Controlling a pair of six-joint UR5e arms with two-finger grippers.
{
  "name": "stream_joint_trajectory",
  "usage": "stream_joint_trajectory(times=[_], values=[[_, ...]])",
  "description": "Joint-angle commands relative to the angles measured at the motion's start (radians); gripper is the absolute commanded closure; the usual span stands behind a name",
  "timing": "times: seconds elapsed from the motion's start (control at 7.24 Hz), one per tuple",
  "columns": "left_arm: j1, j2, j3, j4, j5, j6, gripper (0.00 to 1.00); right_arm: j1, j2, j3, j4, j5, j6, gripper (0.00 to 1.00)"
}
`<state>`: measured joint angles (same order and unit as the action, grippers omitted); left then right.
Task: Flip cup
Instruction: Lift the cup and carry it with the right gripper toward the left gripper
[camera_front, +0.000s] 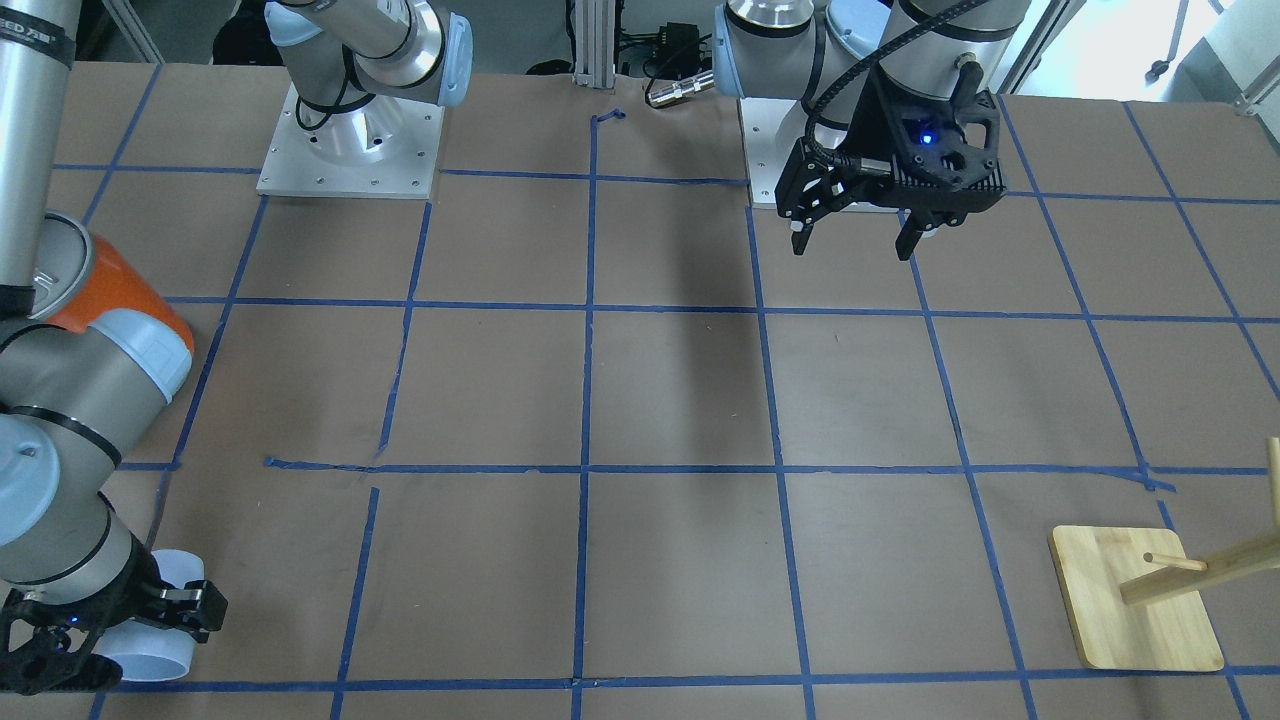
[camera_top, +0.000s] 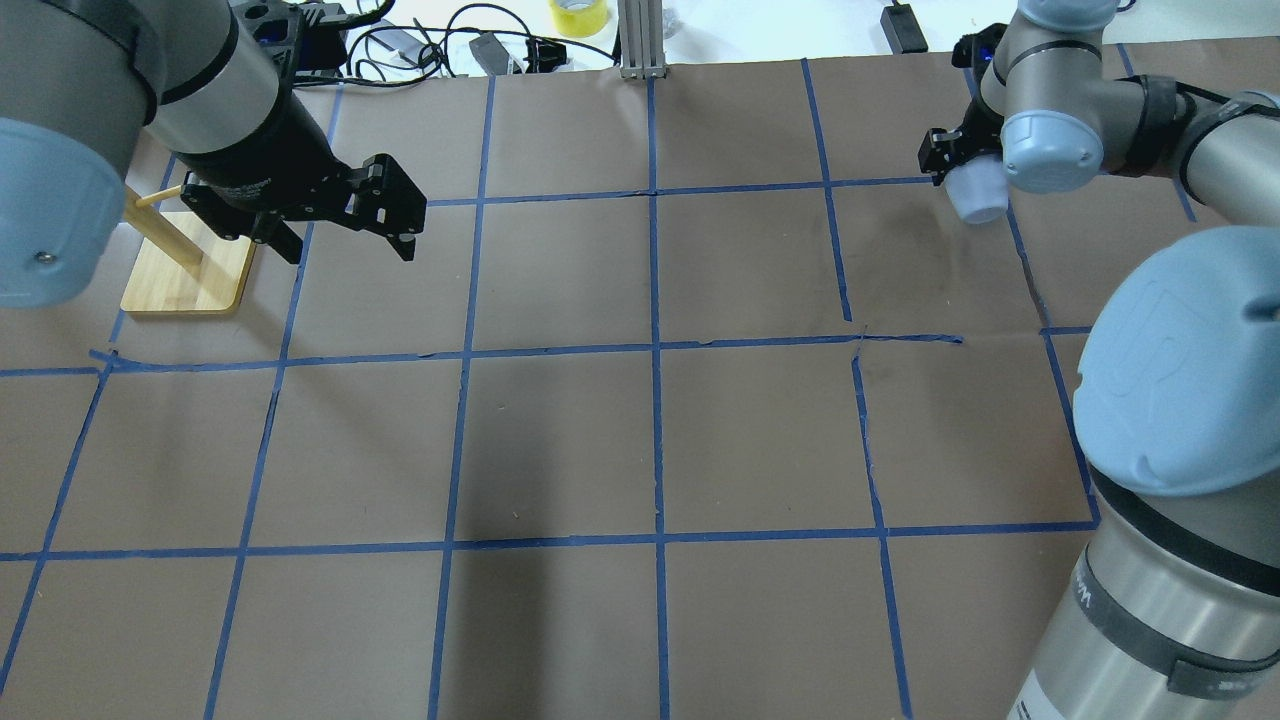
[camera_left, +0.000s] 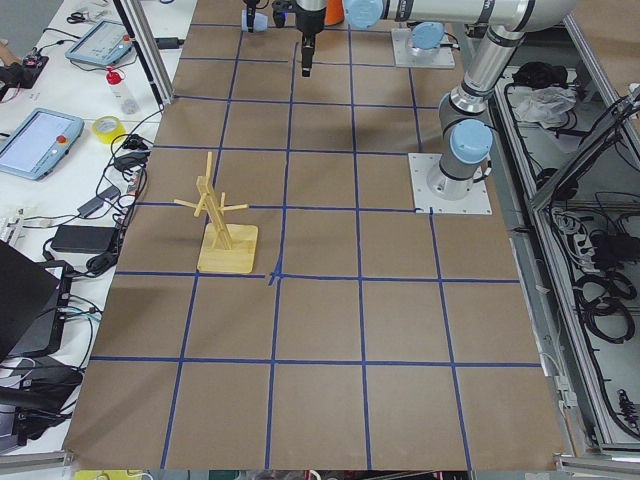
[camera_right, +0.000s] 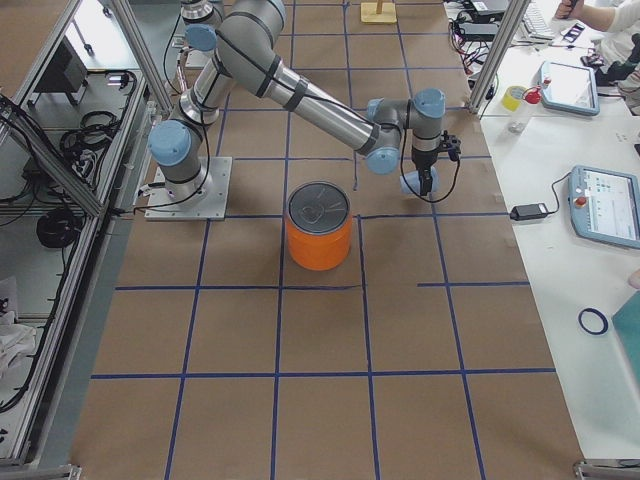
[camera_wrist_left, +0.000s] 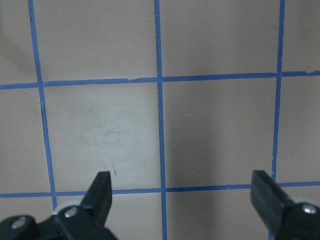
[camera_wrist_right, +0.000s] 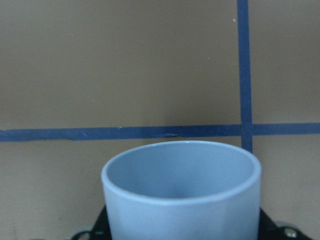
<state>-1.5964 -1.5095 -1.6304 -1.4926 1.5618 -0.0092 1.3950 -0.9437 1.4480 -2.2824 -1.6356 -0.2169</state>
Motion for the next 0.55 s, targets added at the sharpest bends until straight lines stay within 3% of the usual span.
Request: stream_joint_trajectory(times=[0.0,0.41], values=[[0.0,-0.001,0.001,-0.001,-0.017,-0.008,0.0,0.147,-0.056,-0.001,0.003,-0.013,0.001,0.8],[0.0,0.002,-0.002,-0.006,-0.014,-0.008,0.0,0.39,-0.05,0.011,-0.029,-0.015,-0.157,0.84]])
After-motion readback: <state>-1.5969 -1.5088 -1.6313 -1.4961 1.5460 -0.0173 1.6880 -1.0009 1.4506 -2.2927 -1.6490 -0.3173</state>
